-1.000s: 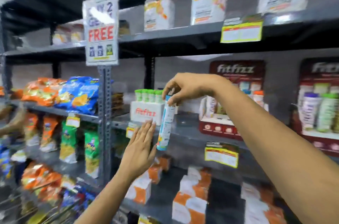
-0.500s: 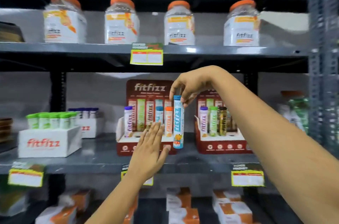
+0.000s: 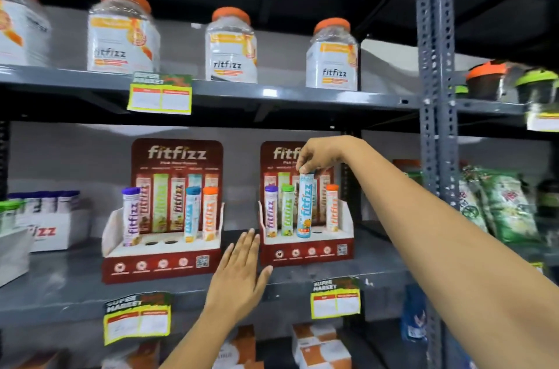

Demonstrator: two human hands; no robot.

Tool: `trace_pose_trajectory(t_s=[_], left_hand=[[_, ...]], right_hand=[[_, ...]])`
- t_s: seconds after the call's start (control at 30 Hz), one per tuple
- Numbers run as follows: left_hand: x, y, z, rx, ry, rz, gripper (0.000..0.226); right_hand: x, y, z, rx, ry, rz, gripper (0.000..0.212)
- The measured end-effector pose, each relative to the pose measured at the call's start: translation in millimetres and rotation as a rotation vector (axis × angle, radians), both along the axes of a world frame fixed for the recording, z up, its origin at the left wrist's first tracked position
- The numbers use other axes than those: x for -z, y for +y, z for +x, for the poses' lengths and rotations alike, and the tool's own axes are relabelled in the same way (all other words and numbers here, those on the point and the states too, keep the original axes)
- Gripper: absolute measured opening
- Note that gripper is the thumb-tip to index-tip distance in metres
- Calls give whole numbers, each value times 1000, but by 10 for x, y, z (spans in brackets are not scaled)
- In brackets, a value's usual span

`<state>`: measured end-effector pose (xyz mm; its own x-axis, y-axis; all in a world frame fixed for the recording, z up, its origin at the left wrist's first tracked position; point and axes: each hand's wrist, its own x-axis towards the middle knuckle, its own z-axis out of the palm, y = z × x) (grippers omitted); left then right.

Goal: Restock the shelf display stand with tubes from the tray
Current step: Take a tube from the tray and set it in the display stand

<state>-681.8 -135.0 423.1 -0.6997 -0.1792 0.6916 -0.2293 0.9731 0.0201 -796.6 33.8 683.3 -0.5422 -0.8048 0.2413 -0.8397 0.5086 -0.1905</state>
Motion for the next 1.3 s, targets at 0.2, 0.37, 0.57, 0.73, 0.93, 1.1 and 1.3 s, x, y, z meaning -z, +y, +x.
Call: trace_pose_trajectory(t_s=[0.2,0.37,0.57,0.73,0.93,1.1,1.3], left_hand=[[27,-102,-169,-103,-92,51,71],[48,-143,-256,-177,-166,133,76],[21,-139,-301,-303,-294,157,74],[28,-139,-301,-310,-319,161,73],[8,-130,-297,-306,-348,173,73],[0,-114,-286,-306,-359,181,72],[-10,-109,-275,-285,-352,188,72]], right_hand=[[9,40,-457,94,173,-11,26],[112,-26,-723,113,198,-43,27],[329,-154,-958,106,241,-89,29],[439,-183,-1077,105,233,-34,32],[404,-150,-1115,95,218,14,34],[532,-215,-1184,102,201,31,33],[580,-247,-1207,135,218,53,30]])
